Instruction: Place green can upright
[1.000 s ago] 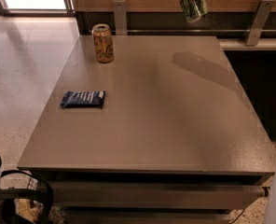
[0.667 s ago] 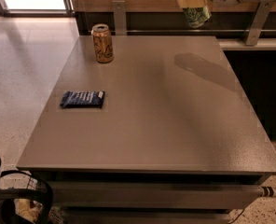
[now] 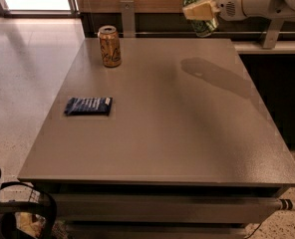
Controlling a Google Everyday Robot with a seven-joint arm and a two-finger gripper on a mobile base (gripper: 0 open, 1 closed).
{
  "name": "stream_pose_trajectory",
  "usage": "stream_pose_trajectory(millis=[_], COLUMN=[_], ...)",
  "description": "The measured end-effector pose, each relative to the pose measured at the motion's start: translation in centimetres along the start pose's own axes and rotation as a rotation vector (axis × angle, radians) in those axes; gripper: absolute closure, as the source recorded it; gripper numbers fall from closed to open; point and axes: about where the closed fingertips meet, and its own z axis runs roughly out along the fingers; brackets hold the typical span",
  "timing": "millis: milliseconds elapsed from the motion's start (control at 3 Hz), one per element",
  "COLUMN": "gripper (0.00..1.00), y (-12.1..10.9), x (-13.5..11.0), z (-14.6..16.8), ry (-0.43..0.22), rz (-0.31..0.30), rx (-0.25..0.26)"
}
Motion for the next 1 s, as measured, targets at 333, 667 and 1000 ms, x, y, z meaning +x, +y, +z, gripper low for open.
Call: stream_pose_trajectory(millis=[333, 667, 1000], gripper=[1.00, 1.00, 1.00], y=[0.5, 1.4, 3.6], x=[0.4, 0.3, 0.5], z=[1.3, 1.8, 2.5], ry=[-0.040, -0.097, -0.146], rz=[0.048, 0.093, 0.123], rx=[-0.023, -0.025, -0.024])
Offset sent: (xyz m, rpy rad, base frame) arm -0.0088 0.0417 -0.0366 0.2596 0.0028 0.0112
